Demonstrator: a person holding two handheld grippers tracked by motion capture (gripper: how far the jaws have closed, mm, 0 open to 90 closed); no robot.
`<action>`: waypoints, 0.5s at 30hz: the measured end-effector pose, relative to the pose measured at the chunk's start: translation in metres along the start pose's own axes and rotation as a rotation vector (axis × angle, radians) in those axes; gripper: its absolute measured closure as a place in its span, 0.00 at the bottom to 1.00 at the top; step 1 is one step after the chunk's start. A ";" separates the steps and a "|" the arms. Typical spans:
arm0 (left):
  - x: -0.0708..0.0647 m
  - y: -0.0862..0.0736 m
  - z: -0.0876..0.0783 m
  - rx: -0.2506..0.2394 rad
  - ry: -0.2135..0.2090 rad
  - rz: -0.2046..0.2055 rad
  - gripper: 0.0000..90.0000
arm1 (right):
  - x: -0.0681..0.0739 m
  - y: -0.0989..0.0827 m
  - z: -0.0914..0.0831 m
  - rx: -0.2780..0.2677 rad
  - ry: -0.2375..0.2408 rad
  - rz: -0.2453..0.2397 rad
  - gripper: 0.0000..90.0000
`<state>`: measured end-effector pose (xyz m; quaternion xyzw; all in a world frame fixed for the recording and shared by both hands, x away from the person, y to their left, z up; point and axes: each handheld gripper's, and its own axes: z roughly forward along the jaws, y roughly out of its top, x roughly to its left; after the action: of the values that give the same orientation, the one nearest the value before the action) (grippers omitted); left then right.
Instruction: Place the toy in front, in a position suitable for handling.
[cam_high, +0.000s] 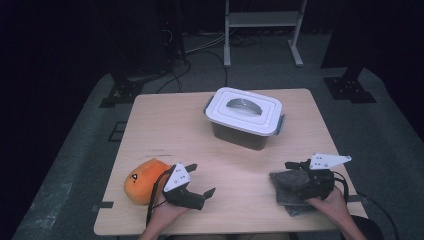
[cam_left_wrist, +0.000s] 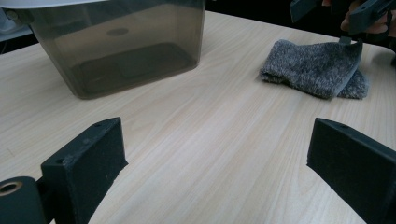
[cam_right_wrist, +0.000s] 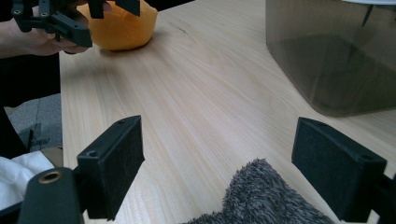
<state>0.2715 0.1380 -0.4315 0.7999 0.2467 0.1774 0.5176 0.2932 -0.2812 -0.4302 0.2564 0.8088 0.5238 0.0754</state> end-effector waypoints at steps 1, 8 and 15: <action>0.000 0.000 0.000 -0.002 -0.002 -0.002 0.04 | 0.000 0.000 0.000 0.000 0.000 0.000 0.17; -0.001 0.004 -0.001 -0.007 -0.008 0.005 0.04 | -0.001 -0.001 -0.003 -0.010 0.003 0.007 0.17; 0.003 0.013 -0.012 -0.015 -0.001 0.029 0.04 | 0.000 -0.001 -0.002 -0.008 0.007 0.008 0.17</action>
<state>0.2703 0.1437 -0.4148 0.7994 0.2337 0.1863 0.5211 0.2923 -0.2826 -0.4301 0.2576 0.8061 0.5280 0.0714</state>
